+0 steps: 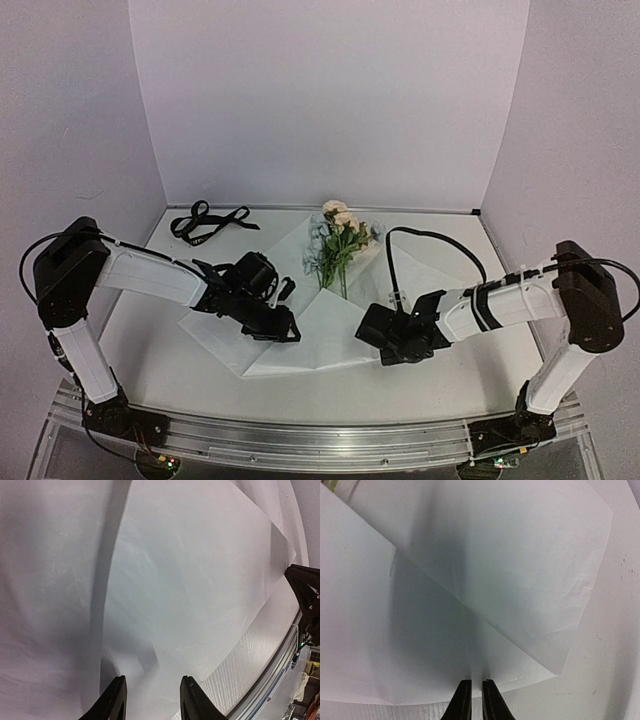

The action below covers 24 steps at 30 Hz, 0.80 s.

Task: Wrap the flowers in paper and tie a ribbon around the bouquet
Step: Press the fold line on the 1/4-folded wrapping paper.

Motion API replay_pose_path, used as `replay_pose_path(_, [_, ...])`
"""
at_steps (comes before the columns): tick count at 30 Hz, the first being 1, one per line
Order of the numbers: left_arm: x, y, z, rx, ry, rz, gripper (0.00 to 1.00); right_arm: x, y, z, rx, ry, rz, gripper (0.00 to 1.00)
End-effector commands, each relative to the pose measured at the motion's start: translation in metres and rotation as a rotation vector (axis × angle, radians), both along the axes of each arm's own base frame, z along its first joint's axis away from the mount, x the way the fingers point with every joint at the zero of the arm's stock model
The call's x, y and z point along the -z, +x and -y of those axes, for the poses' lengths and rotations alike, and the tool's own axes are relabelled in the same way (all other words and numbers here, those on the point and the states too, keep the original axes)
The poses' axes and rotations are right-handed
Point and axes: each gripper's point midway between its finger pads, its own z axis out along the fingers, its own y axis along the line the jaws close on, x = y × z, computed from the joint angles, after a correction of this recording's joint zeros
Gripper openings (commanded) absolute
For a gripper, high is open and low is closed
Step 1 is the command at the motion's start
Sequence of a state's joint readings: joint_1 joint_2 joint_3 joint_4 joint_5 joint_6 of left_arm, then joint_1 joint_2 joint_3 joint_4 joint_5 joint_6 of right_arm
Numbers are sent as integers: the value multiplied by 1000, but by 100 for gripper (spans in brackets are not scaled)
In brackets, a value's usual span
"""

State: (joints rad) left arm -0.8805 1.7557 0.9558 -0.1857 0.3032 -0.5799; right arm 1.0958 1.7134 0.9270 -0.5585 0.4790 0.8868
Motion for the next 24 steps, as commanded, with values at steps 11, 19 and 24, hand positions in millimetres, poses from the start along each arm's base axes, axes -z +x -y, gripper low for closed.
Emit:
replay_pose_path(11, [-62, -28, 53, 240, -75, 243, 37, -30, -3, 11, 119, 124, 32, 18])
replay_pose_path(19, [-48, -27, 86, 333, -74, 268, 36, -34, -27, 51, 176, 222, -59, 55])
replay_pose_path(24, [-41, -23, 110, 390, -84, 288, 35, -23, -36, 63, 210, 297, -113, 74])
